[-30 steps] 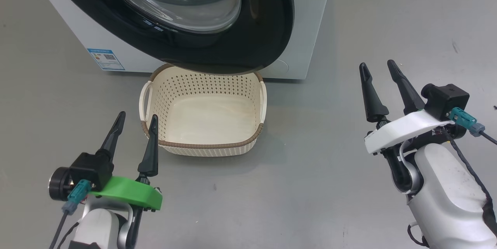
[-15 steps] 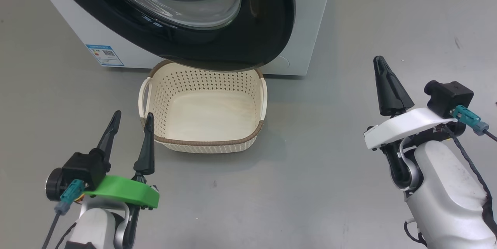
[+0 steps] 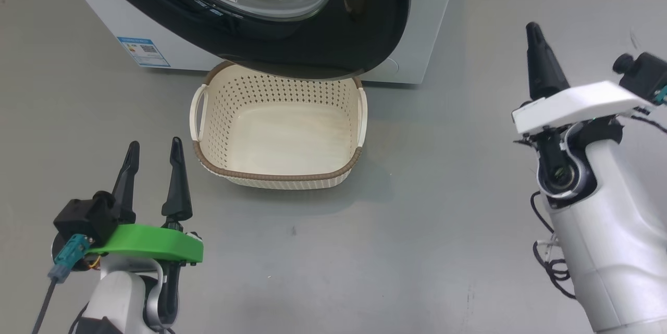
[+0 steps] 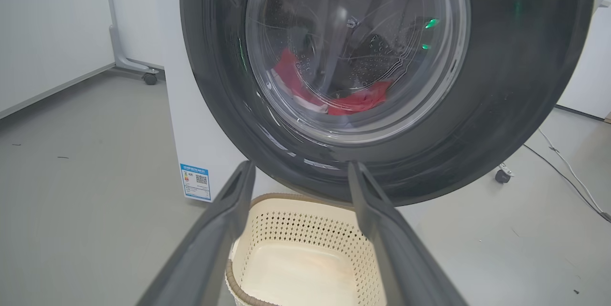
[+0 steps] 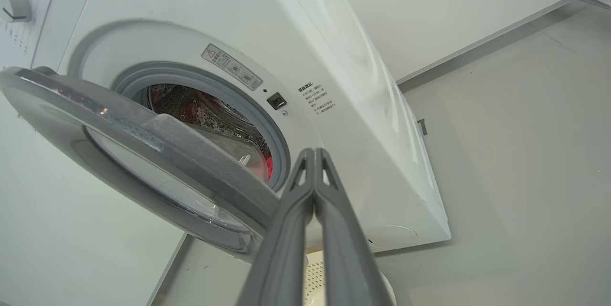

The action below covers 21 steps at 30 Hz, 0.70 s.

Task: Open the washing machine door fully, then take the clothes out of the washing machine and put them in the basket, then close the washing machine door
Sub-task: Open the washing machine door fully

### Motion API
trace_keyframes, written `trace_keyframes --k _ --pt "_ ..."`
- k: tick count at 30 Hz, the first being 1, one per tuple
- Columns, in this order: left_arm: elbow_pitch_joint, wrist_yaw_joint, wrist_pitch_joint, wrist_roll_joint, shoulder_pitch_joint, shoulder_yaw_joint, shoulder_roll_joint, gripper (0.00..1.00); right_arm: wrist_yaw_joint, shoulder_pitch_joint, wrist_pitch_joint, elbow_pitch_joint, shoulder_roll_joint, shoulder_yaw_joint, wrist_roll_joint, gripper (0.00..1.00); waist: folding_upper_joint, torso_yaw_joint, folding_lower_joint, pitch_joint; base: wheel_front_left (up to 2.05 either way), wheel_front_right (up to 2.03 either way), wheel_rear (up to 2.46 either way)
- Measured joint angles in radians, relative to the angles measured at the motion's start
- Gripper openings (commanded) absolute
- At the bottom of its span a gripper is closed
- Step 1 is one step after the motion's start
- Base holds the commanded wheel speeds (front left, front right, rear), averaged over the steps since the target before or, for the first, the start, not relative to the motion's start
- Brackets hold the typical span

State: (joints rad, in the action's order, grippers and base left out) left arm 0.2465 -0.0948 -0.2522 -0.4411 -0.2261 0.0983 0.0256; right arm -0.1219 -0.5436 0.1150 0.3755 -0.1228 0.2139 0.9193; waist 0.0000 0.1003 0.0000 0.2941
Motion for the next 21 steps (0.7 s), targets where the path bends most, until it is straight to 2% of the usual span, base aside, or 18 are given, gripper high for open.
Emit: trace_keyframes --k 12,16,21 --pt "0.000 -0.008 0.000 0.004 -0.023 0.033 0.000 1.00 0.004 -0.180 -0.274 0.041 0.000 -0.078 0.263 0.00 0.0000 0.051 0.0000 0.049 0.00 0.00 0.00" --pt "0.004 -0.008 0.000 0.003 -0.040 0.044 0.000 1.00 0.044 -0.242 -0.348 0.056 -0.015 -0.085 0.292 0.00 0.0000 0.072 0.0000 0.066 0.00 0.00 0.00" --pt "0.005 -0.009 0.000 0.002 -0.054 0.047 -0.001 1.00 0.073 -0.316 -0.418 0.057 -0.024 -0.112 0.336 0.00 0.0000 0.100 0.0000 0.085 0.00 0.00 0.00"
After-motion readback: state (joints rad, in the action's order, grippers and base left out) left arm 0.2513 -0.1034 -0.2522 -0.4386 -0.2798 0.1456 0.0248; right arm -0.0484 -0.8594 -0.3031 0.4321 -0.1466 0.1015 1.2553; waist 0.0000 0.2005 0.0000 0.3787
